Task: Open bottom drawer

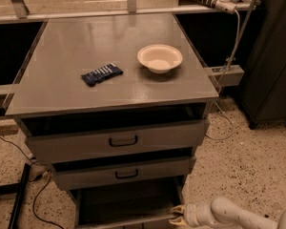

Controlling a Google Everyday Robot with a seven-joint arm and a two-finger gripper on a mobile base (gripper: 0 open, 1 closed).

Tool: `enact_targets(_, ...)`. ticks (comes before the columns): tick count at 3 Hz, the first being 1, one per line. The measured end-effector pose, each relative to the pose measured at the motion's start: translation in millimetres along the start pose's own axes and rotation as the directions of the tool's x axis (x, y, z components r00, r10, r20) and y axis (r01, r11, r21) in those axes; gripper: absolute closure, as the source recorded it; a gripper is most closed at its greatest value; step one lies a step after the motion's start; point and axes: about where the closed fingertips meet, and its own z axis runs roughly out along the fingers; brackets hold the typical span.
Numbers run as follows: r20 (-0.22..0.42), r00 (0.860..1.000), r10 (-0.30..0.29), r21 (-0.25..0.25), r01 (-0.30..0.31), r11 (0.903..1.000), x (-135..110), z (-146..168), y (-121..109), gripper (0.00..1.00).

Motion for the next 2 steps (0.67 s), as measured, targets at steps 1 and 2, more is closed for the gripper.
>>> enact_targets(1,0.0,1.0,0.0,0.0,0.0,1.0,0.0,0.0,0.0,0.36)
enact_targets(2,0.0,1.0,0.0,0.0,0.0,1.0,0.0,0.1,0.0,0.12)
